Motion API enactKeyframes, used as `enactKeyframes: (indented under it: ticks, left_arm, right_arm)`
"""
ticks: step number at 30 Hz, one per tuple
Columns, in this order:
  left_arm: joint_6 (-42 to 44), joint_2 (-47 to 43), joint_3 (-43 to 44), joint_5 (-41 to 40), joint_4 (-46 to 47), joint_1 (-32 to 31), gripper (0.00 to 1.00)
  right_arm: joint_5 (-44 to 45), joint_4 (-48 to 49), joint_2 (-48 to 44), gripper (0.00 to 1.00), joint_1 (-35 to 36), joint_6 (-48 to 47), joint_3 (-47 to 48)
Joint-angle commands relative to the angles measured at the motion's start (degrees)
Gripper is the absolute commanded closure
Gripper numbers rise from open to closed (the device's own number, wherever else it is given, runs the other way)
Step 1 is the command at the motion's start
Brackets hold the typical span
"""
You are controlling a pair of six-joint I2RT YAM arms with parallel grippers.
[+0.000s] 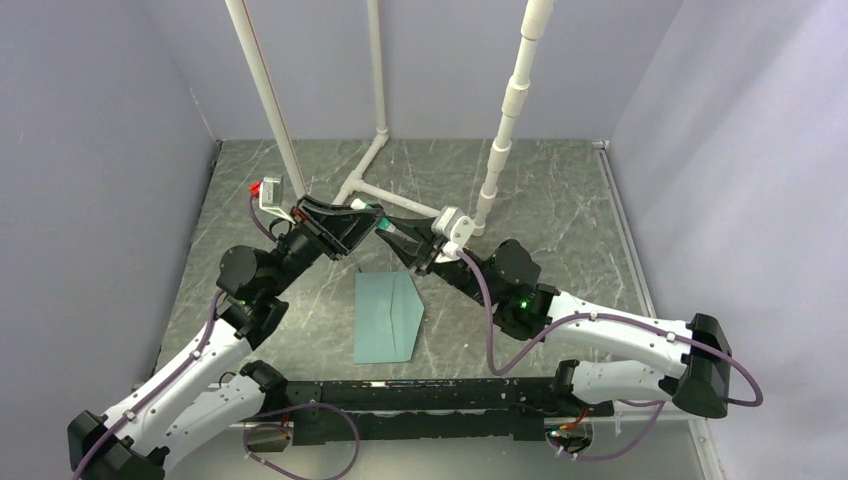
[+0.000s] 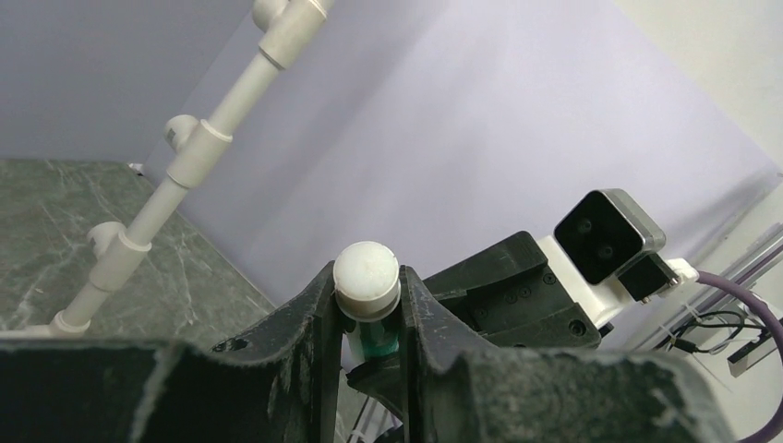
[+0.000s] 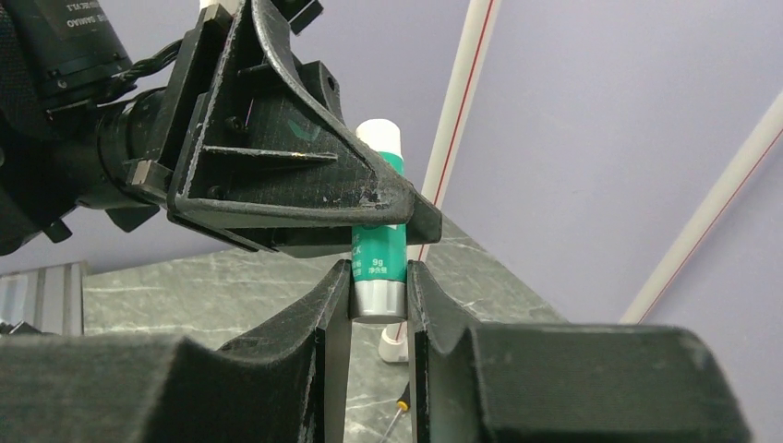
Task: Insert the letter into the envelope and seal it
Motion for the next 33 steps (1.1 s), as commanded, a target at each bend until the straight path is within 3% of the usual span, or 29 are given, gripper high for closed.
enactKeyframes:
  ticks: [1, 5, 8, 13, 18, 22, 24, 27, 28, 29, 31, 33]
  left_arm:
    - [-0.3, -0.2, -0.2, 1.0, 2.8, -0.2, 0.97]
    - [2.5, -1.8, -0.2, 1.2, 1.4, -0.2, 0.98]
    - [5.8, -2.5, 0.4, 4.5, 1.5, -0.2, 0.98]
    - [15.0, -3.1, 2.5, 14.8, 0.3, -0.2, 0.98]
    - [21.8, -3.3, 4.2, 28.5, 1.8, -0.2, 0.98]
    - [22.4, -1.6, 7.0, 39.4, 4.0, -0.3, 0.98]
    - [22.4, -1.7, 7.6, 40.1, 3.6, -0.3, 0.97]
    - [22.1, -2.8, 6.9, 36.1, 2.5, -0.3, 0.98]
    - [21.8, -3.3, 6.6, 33.5, 1.7, -0.2, 0.98]
    - [21.4, -3.8, 6.2, 31.1, 1.0, -0.3, 0.97]
    - [19.9, -4.8, 5.1, 24.5, -0.2, -0.2, 0.98]
    - [17.3, -5.7, 3.7, 19.2, -0.3, -0.3, 0.98]
  right_arm:
    - [3.9, 5.3, 1.0, 1.00, 0.3, 2.1, 0.9]
    - [1.6, -4.1, -1.1, 0.96, 0.2, 8.1, 3.3]
    - [-2.8, -13.3, -2.5, 0.99, -0.2, 11.6, 6.5]
    - [-18.7, -22.6, -3.7, 1.00, -1.2, 19.2, 9.5]
    - [-35.1, -22.3, -2.4, 1.00, -2.0, 28.6, 10.3]
    - [-42.9, -15.9, -1.5, 1.00, -2.1, 37.7, 9.6]
    - [-45.0, -11.3, -2.1, 1.00, -2.2, 41.5, 8.7]
    - [-40.8, -11.8, -4.1, 1.00, -2.1, 41.8, 8.1]
    - [-37.6, -14.1, -4.9, 0.92, -2.2, 40.1, 8.1]
    - [-32.2, -16.3, -5.7, 0.73, -2.2, 38.4, 8.0]
    - [-25.8, -18.6, -7.6, 0.43, -2.1, 34.5, 6.5]
    - [-20.4, -18.6, -9.1, 0.28, -2.1, 31.5, 4.1]
